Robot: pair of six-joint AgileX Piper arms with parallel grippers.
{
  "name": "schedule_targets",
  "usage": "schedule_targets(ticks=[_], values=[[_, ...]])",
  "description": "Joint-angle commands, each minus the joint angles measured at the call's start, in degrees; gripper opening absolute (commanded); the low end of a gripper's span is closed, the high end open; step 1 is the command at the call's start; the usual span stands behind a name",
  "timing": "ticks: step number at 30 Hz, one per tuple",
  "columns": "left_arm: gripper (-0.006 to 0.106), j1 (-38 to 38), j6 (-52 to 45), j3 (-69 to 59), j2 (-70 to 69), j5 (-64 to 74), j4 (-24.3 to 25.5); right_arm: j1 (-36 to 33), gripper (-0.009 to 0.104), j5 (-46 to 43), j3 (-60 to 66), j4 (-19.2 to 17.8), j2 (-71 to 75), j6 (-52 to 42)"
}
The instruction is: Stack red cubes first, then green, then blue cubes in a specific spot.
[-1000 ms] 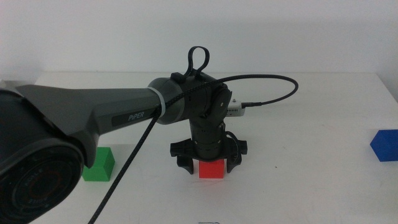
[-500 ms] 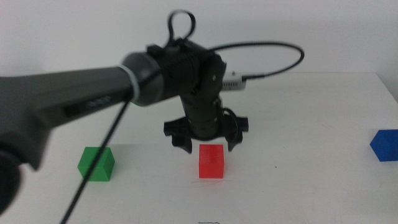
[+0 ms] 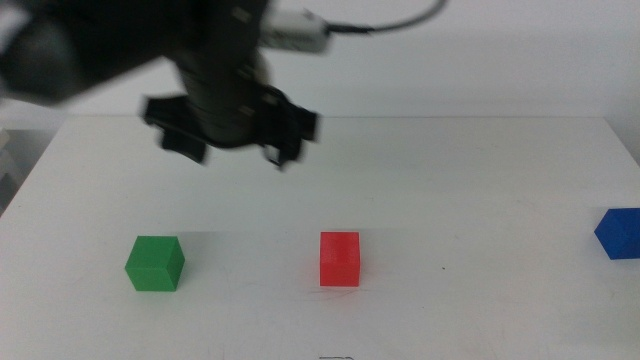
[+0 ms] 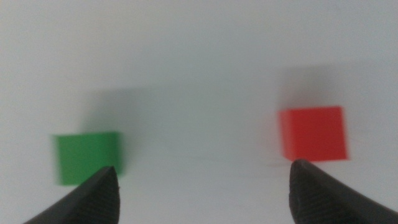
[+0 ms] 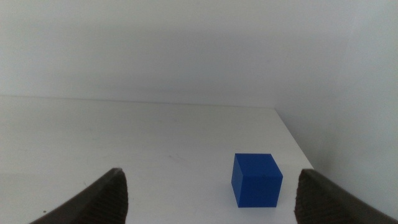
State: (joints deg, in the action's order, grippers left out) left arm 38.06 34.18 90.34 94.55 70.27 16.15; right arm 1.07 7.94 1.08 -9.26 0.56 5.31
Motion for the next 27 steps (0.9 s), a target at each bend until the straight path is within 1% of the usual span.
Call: schedule_targets(ticks=[1, 3, 6, 7, 10, 12, 14, 19, 27], values=[[0.094, -3.4, -4.6, 0.7, -5.0, 5.3, 1.7, 0.4, 0.083, -4.2, -1.6, -0.4, 1.3, -0.6], [0.094, -8.1, -10.4, -0.1, -6.5, 5.3, -2.8, 0.4, 0.083, -4.2, -1.6, -0.4, 1.3, -0.6], [0.094, -16.1, -19.8, -2.7, -8.0, 5.3, -11.7, 0.4, 0.083, -4.2, -1.6, -0.4, 1.3, -0.6], [0.094, -19.0, -22.9, -4.1, -8.2, 5.3, -13.8, 0.4, 0.083, -4.2, -1.6, -0.4, 1.3, -0.6], [0.094, -25.6, -29.1, -8.7, -8.1, 4.7, -17.1, 0.4, 0.083, -4.2, -1.6, -0.4, 1.3, -0.6], [0.094, -28.5, -31.3, -11.6, -7.6, 2.6, -18.4, 0.4, 0.083, -4.2, -1.6, -0.4, 1.3, -0.6], [0.094, -29.8, -31.4, -13.9, -7.2, -0.6, -19.2, 0.4, 0.083, -4.2, -1.6, -0.4, 1.3, -0.6], [0.094, -30.3, -29.6, -17.4, -5.3, -6.6, -19.3, 0.4, 0.083, -4.2, -1.6, -0.4, 1.3, -0.6], [0.094, -30.2, -30.0, -17.3, 2.3, -8.8, -19.5, 0.4, 0.083, -4.2, -1.6, -0.4, 1.3, -0.6]])
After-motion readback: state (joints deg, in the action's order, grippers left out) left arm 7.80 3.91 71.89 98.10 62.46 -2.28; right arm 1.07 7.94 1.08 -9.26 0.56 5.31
